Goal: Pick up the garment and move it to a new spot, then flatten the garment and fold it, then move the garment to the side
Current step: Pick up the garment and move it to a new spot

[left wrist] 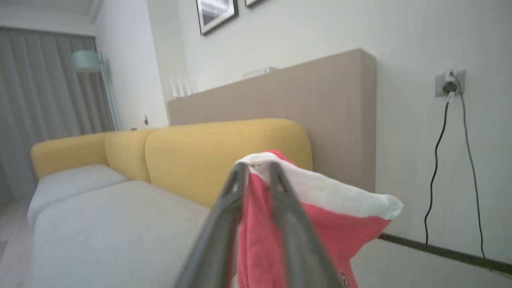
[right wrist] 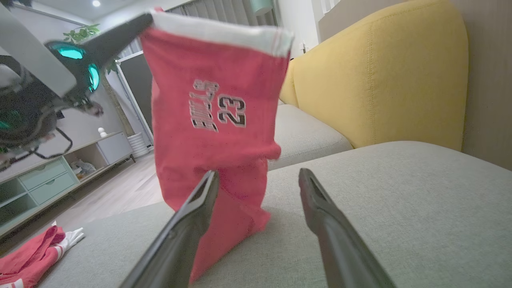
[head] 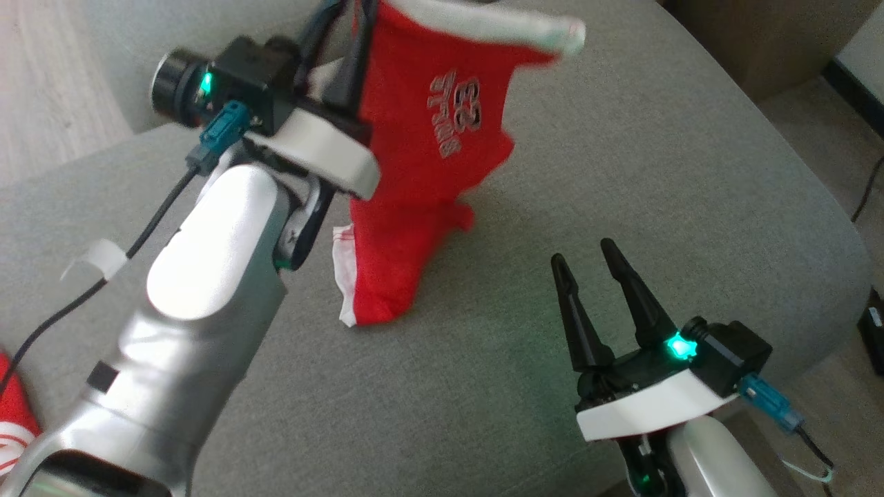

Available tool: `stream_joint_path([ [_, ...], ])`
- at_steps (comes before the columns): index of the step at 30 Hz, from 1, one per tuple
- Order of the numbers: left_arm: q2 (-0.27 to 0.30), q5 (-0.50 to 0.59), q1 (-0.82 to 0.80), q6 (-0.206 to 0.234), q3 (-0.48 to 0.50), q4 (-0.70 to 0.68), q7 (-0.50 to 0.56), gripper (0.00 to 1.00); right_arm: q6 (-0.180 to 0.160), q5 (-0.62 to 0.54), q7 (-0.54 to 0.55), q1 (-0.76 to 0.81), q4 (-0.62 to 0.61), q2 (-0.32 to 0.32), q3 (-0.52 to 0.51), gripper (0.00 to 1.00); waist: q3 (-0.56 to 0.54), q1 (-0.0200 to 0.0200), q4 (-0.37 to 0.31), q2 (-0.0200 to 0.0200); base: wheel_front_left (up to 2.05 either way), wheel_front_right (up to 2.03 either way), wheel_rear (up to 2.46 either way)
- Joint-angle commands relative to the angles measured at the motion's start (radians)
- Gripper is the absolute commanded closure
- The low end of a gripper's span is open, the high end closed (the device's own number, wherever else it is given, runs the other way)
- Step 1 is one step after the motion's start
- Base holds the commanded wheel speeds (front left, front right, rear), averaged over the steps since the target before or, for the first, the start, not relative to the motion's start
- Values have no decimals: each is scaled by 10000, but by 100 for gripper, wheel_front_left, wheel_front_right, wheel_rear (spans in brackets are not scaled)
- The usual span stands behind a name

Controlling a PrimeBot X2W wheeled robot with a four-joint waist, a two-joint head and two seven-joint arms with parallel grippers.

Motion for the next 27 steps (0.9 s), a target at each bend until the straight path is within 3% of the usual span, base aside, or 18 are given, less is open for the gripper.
stream_joint_path([
  [1, 284, 79, -452, -46, 314, 93, -206, 0, -7, 63, -107, -430, -382, -29, 188, 0, 86, -2, -8, 0, 0, 0, 0],
  [7, 462, 124, -300, -136, 360, 1480, -1102, 0, -7, 51, -107, -361, -334, -29, -120, 0, -5, -2, 647, 0, 0, 0, 0],
  [14, 697, -136, 416, -135, 650, 1747, -1630, 0, -7, -159, -107, -173, -210, -29, -527, 0, -446, -2, 1740, 0, 0, 0, 0],
  [21, 912, -439, 2543, 54, 881, 827, -1843, 0, -7, -446, -107, 264, -76, -29, -1240, 0, -1189, -2, 3007, 0, 0, 0, 0],
  [27, 761, -873, 4781, 432, 1118, -505, -1875, 0, -7, -723, -107, 710, 21, -29, -1625, 0, -1528, -2, 3831, 0, 0, 0, 0],
])
